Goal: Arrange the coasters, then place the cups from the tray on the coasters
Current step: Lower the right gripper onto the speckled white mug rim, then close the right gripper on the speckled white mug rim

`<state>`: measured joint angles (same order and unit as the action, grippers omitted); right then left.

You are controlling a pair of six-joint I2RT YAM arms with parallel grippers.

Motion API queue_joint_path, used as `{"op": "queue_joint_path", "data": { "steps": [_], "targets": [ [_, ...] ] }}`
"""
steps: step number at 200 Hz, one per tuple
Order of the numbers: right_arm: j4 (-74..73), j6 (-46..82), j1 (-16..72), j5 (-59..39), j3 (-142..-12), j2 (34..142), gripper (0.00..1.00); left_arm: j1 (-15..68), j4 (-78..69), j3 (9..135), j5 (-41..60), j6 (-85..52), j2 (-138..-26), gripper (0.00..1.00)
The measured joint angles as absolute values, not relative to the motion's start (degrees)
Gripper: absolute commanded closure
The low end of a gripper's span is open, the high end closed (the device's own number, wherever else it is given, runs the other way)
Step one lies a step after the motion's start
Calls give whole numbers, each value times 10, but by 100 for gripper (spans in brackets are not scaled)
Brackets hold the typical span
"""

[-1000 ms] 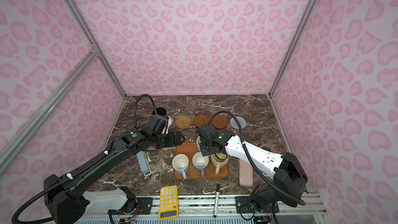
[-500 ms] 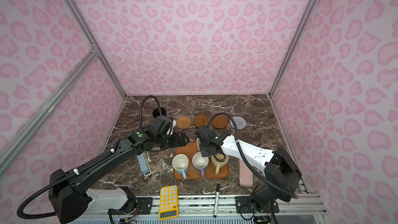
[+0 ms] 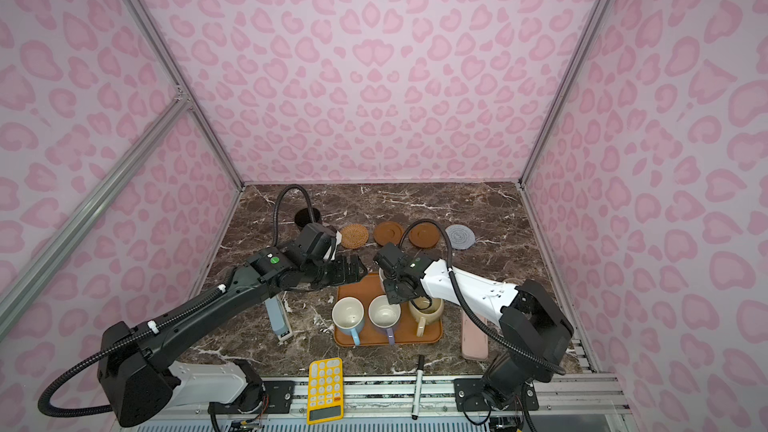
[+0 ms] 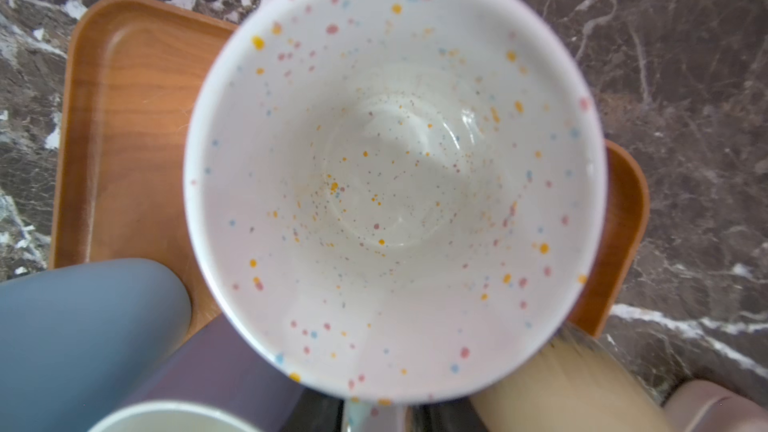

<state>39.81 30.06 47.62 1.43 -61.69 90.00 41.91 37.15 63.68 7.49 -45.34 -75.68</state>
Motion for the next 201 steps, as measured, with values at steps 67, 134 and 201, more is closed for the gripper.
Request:
{"op": "queue_joint_path", "data": {
  "steps": [67, 134, 201],
  "targets": [
    [396, 304, 475, 14, -613, 902, 75, 419, 361, 637, 70, -456, -757, 1],
    [384, 304, 474, 15, -613, 914, 76, 419, 360, 638, 66, -455, -759, 1],
    [384, 307, 475, 17, -612, 913, 97, 419, 359, 631, 59, -456, -753, 1]
  ]
}}
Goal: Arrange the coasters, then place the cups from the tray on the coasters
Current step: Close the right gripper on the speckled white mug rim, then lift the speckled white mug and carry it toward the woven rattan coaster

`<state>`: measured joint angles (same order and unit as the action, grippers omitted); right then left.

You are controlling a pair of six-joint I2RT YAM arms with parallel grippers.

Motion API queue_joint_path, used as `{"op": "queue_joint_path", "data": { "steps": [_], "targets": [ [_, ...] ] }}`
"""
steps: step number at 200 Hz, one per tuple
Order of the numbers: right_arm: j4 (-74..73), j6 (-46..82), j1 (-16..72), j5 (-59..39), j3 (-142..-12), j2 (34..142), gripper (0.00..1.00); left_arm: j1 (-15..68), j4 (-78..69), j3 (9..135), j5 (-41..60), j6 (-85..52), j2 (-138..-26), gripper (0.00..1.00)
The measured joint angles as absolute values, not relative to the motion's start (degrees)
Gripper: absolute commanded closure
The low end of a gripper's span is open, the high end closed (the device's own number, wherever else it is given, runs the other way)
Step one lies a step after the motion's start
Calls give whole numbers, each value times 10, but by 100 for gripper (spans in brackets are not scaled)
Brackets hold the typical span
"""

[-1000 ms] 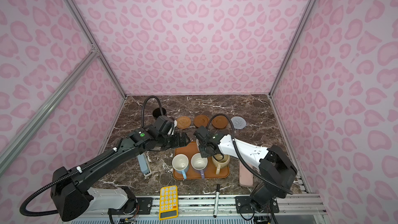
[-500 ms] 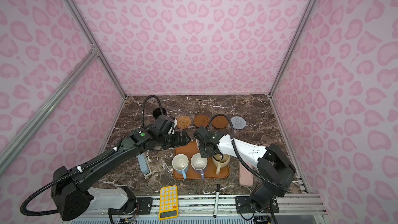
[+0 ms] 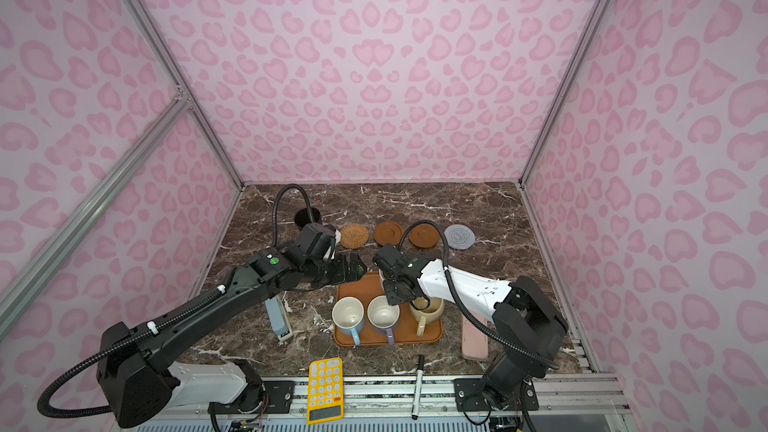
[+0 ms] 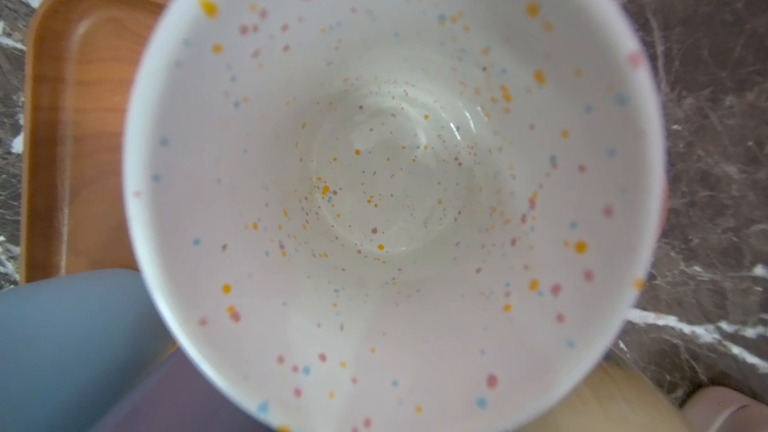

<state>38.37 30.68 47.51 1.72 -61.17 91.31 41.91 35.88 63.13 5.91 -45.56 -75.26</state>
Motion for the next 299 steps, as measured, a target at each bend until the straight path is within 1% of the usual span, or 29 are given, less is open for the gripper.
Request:
{"op": "queue_joint_path", "data": {
  "steps": [27, 78, 147, 194, 250, 299],
  "targets": [
    [382, 309, 475, 22, -613, 905, 100, 419, 359, 638, 55, -455, -753, 1],
    [394, 309, 481, 40, -626, 888, 100, 419, 356, 644, 42, -455, -753, 0],
    [395, 307, 482, 55, -669, 885, 100, 408, 364, 689, 17, -453, -760, 0],
    [402, 293, 479, 64, -775, 965, 100, 366, 364, 703, 12, -451, -763, 1],
    [419, 291, 472, 60, -904, 1060, 100, 273, 363, 703, 42, -451, -755, 1],
    [429, 292, 456, 60, -985, 1127, 100, 234, 364, 703, 52, -442, -748, 1]
  ]
}}
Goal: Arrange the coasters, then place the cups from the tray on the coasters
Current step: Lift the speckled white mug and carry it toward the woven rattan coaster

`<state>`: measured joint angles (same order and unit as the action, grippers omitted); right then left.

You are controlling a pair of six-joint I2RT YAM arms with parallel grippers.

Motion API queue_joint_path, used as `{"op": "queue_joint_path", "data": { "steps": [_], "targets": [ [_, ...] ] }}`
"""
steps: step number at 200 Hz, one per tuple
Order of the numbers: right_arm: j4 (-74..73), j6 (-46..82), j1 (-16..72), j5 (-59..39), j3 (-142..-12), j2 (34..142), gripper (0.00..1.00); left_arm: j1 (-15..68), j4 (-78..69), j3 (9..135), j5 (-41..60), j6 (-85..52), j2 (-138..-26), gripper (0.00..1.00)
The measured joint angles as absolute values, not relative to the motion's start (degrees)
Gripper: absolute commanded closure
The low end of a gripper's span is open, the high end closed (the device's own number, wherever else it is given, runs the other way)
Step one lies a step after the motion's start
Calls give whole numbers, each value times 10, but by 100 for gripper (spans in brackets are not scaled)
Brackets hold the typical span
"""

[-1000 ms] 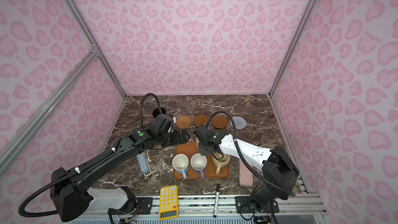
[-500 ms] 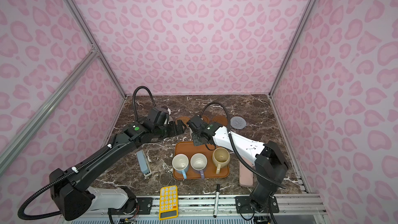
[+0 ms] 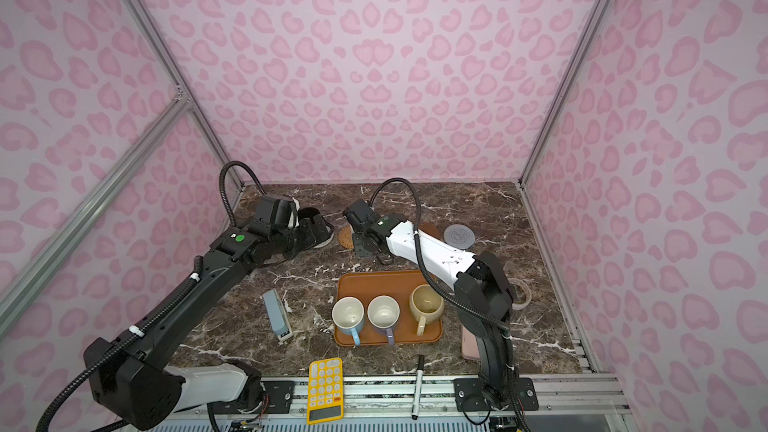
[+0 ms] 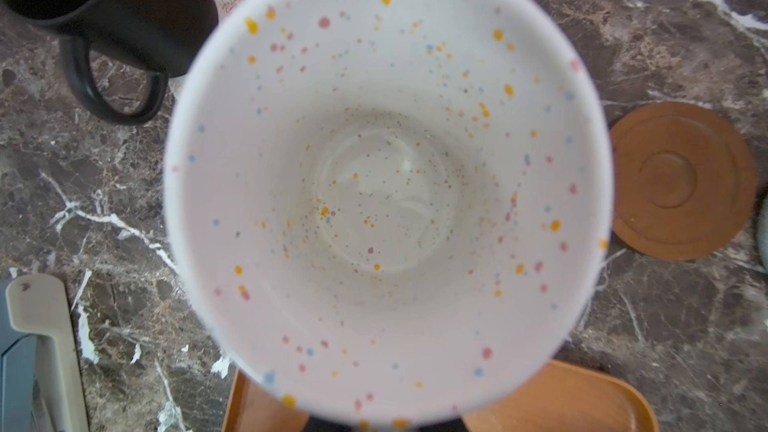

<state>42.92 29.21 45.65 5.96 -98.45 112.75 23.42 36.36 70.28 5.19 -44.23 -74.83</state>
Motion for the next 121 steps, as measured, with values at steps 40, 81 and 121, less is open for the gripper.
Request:
{"op": "queue_joint_path", "data": {
  "steps": [40, 81, 121],
  "targets": [
    [446, 295, 444, 60, -1030, 1172, 100, 221, 363, 702, 62, -434, -759, 2],
    [462, 299, 433, 65, -1056, 1197, 100, 212, 361, 702, 62, -431, -780, 2],
    [469, 298, 436, 66, -1115, 1237, 100, 205, 359, 705, 63, -428, -793, 4]
  ]
}}
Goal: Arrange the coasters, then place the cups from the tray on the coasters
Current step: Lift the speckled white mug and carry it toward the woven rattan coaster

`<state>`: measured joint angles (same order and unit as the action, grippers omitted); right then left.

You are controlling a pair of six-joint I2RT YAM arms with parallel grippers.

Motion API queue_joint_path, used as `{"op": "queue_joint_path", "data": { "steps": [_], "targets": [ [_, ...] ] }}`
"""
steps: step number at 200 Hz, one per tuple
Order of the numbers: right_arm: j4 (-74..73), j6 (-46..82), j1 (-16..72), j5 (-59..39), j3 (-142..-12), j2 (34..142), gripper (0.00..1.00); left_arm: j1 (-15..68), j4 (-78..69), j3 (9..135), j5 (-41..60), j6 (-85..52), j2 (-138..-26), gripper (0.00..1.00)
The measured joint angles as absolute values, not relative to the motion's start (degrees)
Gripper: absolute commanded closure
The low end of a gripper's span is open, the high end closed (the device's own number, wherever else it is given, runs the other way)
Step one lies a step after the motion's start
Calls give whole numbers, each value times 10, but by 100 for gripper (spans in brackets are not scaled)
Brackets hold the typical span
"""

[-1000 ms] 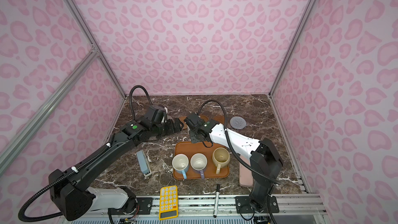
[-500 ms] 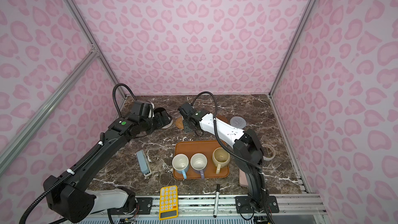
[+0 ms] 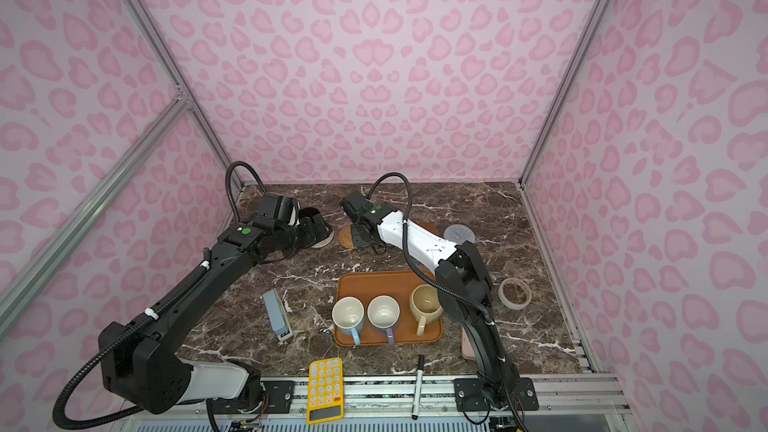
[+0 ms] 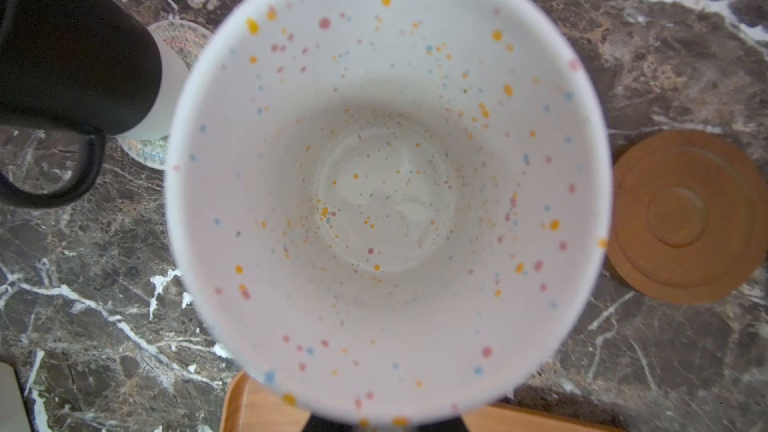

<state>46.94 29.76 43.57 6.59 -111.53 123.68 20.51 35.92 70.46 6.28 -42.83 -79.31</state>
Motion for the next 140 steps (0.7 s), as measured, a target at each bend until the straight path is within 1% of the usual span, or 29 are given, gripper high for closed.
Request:
{"op": "queue_joint_path", "data": {
  "steps": [53, 87, 115, 140],
  "targets": [
    [504, 293, 437, 65, -1207, 1303, 100, 180, 359, 701, 65, -428, -787, 4],
    [510, 291, 441, 62, -1224, 1311, 100, 179, 354, 692, 77, -424, -789, 6],
    [525, 289, 443, 55, -1282, 1364, 100, 178, 353, 682, 80, -424, -789, 6],
    [535, 289, 445, 56, -1297, 1382, 100, 178, 352, 678, 81, -424, -789, 6]
  ]
}}
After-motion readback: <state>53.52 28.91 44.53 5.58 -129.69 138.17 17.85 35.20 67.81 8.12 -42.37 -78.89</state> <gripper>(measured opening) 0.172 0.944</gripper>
